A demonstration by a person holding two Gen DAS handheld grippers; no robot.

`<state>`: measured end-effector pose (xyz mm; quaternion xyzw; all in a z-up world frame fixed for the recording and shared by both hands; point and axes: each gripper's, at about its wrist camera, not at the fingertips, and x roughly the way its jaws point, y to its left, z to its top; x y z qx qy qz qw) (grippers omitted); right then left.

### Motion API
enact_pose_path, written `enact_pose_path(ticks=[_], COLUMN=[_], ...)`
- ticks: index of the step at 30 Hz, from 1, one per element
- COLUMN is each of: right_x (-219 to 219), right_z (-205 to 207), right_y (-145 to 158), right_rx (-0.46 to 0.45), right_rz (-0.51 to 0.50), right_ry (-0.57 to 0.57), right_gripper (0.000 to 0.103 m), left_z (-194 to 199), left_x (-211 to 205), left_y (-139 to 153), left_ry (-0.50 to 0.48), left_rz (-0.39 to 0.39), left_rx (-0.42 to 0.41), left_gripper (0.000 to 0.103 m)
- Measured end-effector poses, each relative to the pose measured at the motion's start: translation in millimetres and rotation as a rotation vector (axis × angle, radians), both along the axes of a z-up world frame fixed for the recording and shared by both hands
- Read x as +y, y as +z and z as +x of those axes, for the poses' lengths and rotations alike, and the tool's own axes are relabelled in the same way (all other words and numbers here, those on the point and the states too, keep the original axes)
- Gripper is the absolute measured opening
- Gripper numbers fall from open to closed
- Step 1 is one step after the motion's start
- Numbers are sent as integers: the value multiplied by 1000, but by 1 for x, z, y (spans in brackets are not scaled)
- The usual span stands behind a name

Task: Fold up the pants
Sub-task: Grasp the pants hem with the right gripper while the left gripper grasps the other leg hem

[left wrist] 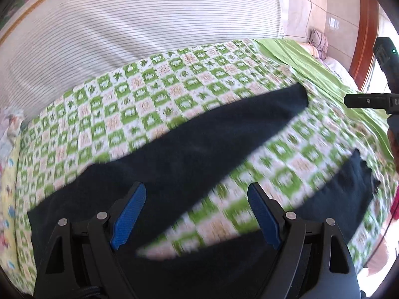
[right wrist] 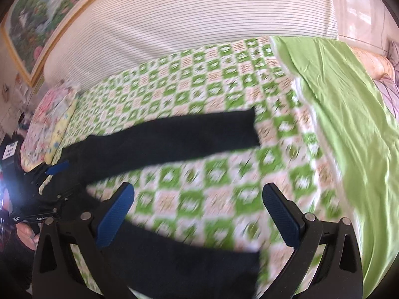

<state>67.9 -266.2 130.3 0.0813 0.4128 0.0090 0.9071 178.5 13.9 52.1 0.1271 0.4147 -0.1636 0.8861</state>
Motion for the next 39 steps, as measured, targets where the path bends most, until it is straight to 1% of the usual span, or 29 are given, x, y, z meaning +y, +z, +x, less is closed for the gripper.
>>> enact_pose_path(ticks=[2,4,6,7,9,11,13,14,15,16,18,19,20,21,22,23,25,26,27,28,29,30,33,36,39], right_x=[-15,-26,-40,-47,-60,-73,-81,-87,-91,-96,-100,-102,-103,-103,-102,-102,-98,-97,-95,-93,-91,-89,-80,-73,-67], right_z=[23,46,68,79,100,120,136,144,151,156,165,168,170,172,173,174,173,173,172,172,169,164,153,128,102], right_y=[1,-4,-7,-11,-16,-22,-31,-37,-42,-46,-55,-59,-63,-65,-66,-67,-65,-64,-61,-58,-55,-49,-35,-22,-13], right_rx=[10,44,70,92,121,161,200,222,245,259,294,304,312,319,319,317,308,299,288,278,264,243,192,143,107], right_rz=[26,54,87,106,135,141,162,182,198,209,233,243,259,267,272,274,259,250,241,233,226,219,212,212,186], right_ry=[-8,-16,-28,-38,-53,-70,-75,-77,-82,-83,-83,-83,-72,-67,-59,-51,-37,-30,-21,-13,-3,10,45,80,107], right_gripper=[97,89,83,83,81,76,69,68,65,60,58,54,52,48,41,36,18,16,12,11,11,10,10,9,9], left_z=[24,46,66,75,97,115,135,145,152,159,174,179,183,186,187,189,191,191,190,186,183,179,159,132,99], left_x=[-4,-9,-14,-17,-22,-27,-30,-33,-34,-35,-38,-39,-41,-44,-46,-50,-52,-52,-53,-55,-55,-57,-62,-61,-58], left_y=[0,-1,-3,-4,-9,-15,-22,-28,-32,-37,-49,-55,-61,-69,-74,-82,-88,-87,-85,-83,-81,-79,-72,-59,-40], left_ry=[-27,-61,-87,-101,-135,-163,-183,-197,-206,-218,-231,-241,-256,-271,-282,-293,-297,-305,-315,-318,-315,-310,-304,-313,-315], left_rz=[9,14,21,23,31,40,51,55,55,53,60,63,67,74,78,84,75,52,28,23,34,45,59,32,22], left_rx=[13,29,44,51,67,91,109,123,138,159,207,229,256,285,307,332,350,361,370,368,363,354,329,302,274], left_gripper=[84,84,84,84,84,84,84,84,84,84,84,84,84,83,82,80,73,57,40,30,15,9,6,6,5])
